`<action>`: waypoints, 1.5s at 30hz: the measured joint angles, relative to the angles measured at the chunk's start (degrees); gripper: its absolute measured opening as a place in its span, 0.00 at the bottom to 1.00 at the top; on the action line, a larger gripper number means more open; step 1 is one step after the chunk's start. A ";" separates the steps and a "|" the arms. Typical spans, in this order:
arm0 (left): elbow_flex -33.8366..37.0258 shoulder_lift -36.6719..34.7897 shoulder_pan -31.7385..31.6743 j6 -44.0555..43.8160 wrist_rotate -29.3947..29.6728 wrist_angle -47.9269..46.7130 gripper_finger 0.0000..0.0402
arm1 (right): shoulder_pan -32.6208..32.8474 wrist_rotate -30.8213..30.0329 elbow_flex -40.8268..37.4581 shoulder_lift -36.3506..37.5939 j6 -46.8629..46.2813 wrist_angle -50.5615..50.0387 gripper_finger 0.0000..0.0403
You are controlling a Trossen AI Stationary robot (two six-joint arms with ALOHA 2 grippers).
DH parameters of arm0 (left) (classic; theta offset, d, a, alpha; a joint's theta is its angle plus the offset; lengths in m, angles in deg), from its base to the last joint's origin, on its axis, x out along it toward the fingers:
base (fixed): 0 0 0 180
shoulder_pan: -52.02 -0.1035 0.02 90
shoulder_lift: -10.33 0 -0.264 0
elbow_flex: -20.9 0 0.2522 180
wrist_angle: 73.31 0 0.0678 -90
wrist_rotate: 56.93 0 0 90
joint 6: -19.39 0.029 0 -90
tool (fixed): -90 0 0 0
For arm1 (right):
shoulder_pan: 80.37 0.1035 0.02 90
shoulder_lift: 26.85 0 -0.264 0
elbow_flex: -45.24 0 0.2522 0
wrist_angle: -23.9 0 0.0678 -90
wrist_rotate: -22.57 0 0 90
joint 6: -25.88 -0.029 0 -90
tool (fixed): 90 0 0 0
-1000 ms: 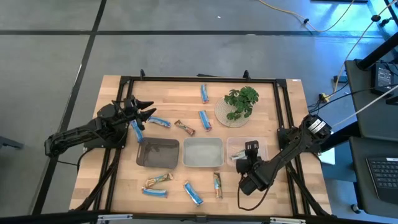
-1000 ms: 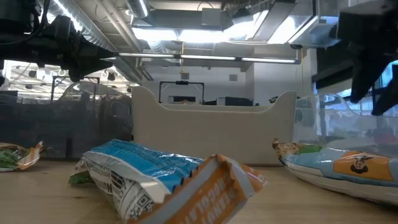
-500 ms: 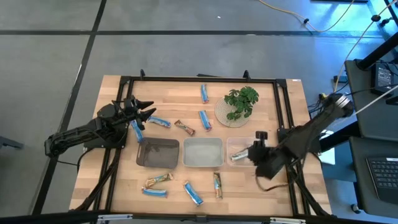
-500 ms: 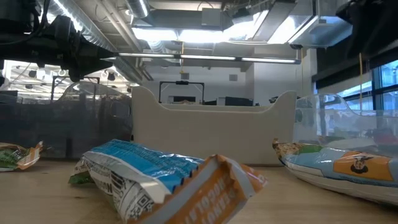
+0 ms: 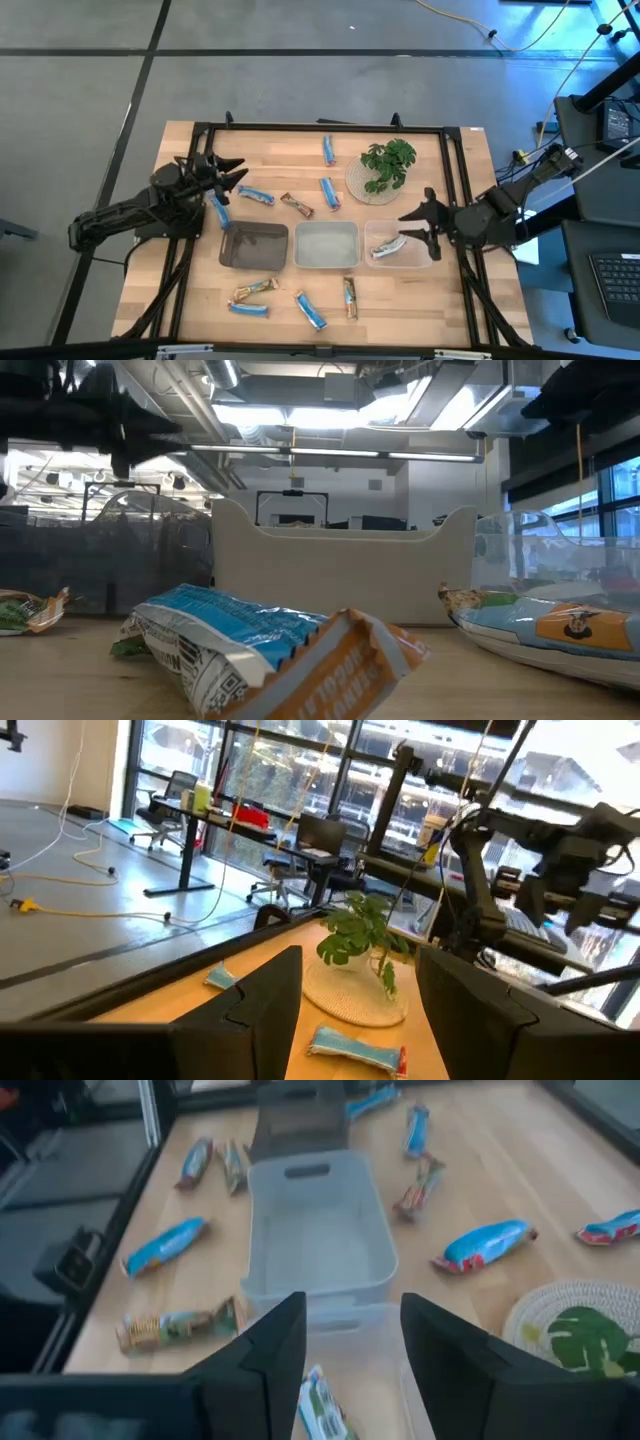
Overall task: Pick and place Granola Bars by type
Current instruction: Put the blue granola bar into the black bin
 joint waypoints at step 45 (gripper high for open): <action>-33.75 59.45 -6.02 -41.37 11.02 -59.24 0.47 | -5.04 -0.96 -0.48 -7.42 8.99 3.67 0.42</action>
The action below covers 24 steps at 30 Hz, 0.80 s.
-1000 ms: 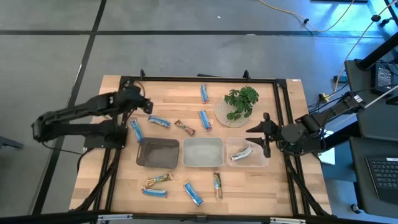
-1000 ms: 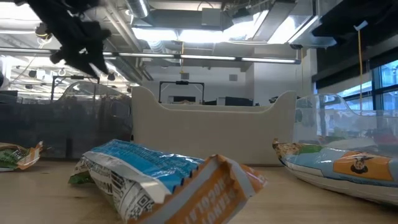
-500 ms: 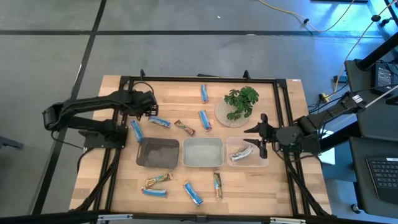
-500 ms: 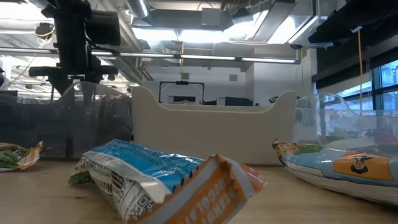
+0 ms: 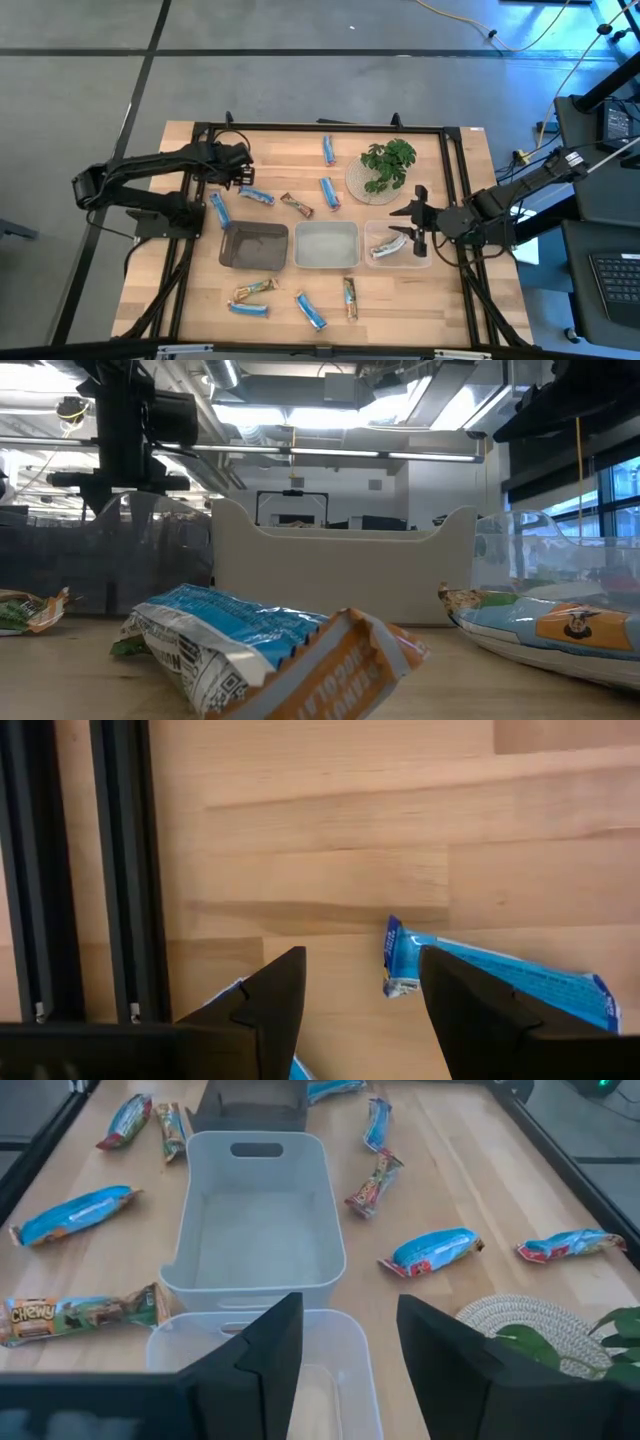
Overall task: Pick and place Granola Bars by type
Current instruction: Put the blue granola bar into the black bin
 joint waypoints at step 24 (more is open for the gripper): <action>0.00 0.00 0.26 10.41 -4.46 0.75 0.64 | 0.00 0.00 0.00 0.00 7.91 0.96 0.42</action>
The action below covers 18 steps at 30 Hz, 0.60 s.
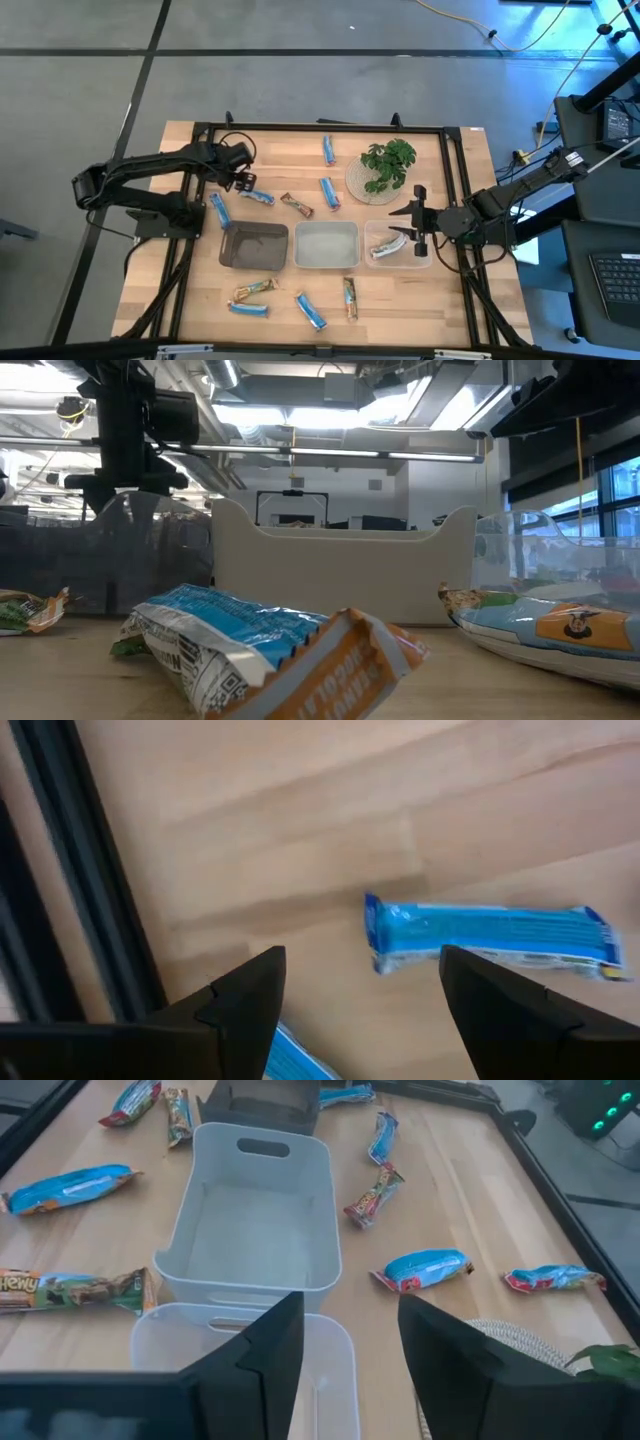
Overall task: Pick and place Granola Bars by type
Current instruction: Put the blue granola bar into the black bin
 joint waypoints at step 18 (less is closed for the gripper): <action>0.00 1.63 5.58 -28.98 -1.94 -13.67 0.64 | 0.02 0.00 0.00 0.00 -0.44 -0.07 0.42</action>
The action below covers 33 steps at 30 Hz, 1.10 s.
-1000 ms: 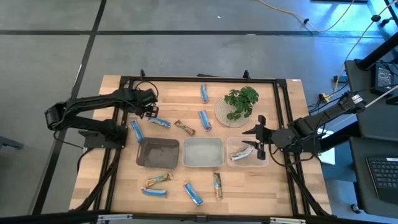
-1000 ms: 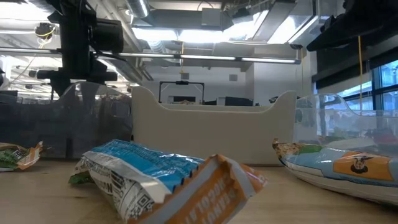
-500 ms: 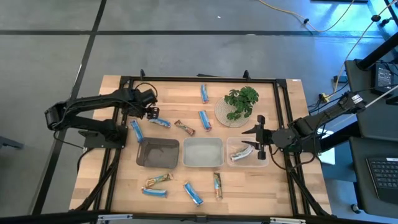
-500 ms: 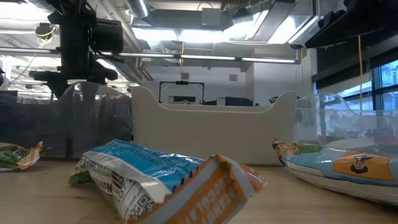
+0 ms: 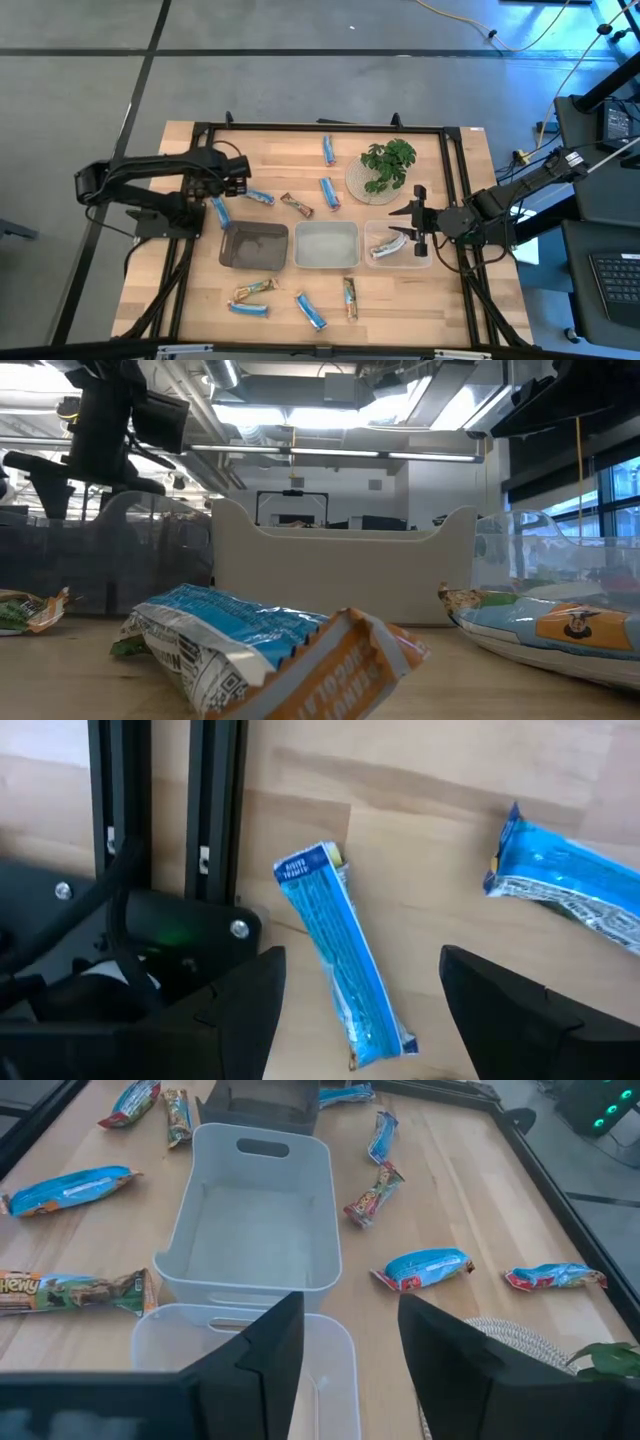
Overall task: Pick and place Granola Bars by type
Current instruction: Put the blue granola bar into the black bin
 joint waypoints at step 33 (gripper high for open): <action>0.02 23.23 0.50 -0.86 -6.01 5.73 0.64 | 0.00 0.03 0.00 0.00 -0.03 -0.07 0.42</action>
